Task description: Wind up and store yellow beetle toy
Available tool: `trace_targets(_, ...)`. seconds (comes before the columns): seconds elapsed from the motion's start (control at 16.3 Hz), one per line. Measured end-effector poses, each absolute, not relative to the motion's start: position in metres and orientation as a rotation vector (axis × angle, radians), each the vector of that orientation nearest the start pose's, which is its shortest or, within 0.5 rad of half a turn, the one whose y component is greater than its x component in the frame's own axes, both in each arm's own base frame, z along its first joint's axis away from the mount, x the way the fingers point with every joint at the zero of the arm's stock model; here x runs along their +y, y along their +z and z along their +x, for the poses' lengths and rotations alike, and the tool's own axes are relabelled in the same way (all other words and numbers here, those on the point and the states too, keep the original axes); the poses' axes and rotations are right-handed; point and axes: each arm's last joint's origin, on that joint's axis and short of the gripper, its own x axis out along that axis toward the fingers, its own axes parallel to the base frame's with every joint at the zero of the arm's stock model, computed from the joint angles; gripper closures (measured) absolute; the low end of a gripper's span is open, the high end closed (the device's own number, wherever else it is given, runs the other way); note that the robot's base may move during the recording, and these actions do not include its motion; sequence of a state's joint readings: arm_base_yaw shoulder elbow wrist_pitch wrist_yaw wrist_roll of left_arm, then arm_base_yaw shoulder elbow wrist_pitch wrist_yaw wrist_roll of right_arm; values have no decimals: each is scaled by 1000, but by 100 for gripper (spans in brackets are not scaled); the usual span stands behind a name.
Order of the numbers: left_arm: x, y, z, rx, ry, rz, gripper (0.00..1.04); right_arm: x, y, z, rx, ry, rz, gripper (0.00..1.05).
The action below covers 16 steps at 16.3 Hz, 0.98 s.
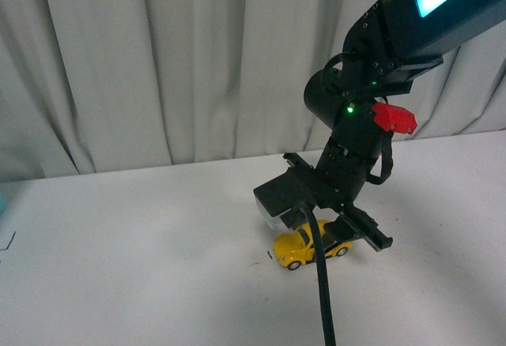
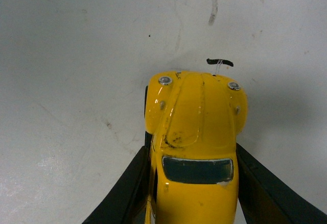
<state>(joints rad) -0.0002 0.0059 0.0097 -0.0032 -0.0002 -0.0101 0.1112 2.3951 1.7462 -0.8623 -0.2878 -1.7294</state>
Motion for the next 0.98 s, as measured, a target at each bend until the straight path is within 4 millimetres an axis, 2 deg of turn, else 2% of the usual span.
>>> trace_targets(0.06,0,166,97,-1,0,-10,7,58,87,447,813,1475,-1210,62)
trace_targets(0.12,0,166,97,-1,0,-10,7,57,88,447,823,1467,-1205,64)
trace_targets(0.55,0,166,97,-1,0,-10,7,52,89,449,925,1354,-1075,64)
trace_targets(0.98,0,166,97,-1,0,-10,7,45,87,452,838,1410,-1232,65)
